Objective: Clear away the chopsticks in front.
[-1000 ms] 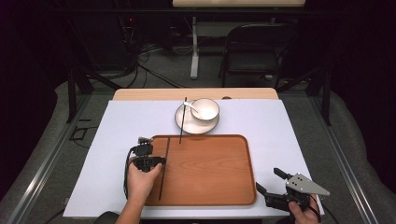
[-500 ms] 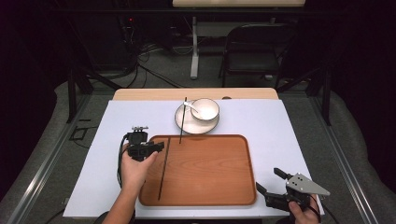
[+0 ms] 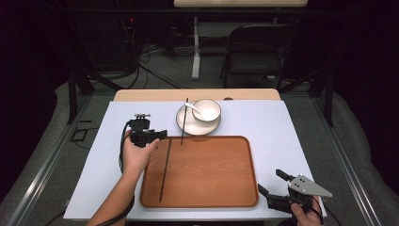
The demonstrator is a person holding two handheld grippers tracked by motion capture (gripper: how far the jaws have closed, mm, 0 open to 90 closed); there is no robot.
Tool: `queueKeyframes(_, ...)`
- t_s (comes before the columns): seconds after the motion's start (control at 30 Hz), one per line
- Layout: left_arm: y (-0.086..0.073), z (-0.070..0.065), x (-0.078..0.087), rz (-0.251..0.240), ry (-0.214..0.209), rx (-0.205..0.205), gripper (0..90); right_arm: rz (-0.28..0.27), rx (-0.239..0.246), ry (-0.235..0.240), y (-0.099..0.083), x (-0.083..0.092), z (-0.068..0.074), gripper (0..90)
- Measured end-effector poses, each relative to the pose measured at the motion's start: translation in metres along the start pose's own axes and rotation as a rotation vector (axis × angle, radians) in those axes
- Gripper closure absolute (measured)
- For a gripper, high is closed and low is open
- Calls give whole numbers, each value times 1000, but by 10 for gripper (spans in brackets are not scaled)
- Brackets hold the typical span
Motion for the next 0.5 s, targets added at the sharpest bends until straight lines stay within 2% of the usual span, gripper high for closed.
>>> queueKeyframes(0.07, 5, 0, -3, 6, -5, -14, 449, 0, 0, 0, 0, 0, 0, 148)
queueKeyframes(0.2, 14, 1, -7, 17, -26, 5, 447, -1, -3, 0, 0, 0, 0, 148)
queueKeyframes(0.3, 24, 3, -12, 24, -5, -9, 443, 0, -1, 0, 0, 0, 0, 148)
queueKeyframes(0.5, 42, 1, -19, 9, -48, 15, 443, 0, -2, 0, 0, 0, 0, 148)
Point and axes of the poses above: each handheld gripper's, and its own axes: x roughly backward along the jaws, y roughly out of its top, z roughly to its left, the point moved 9 cm from there along -x, roughly forward along the jaws, and after that the axes turned 1 degree about -x, right-handed, at the moved point
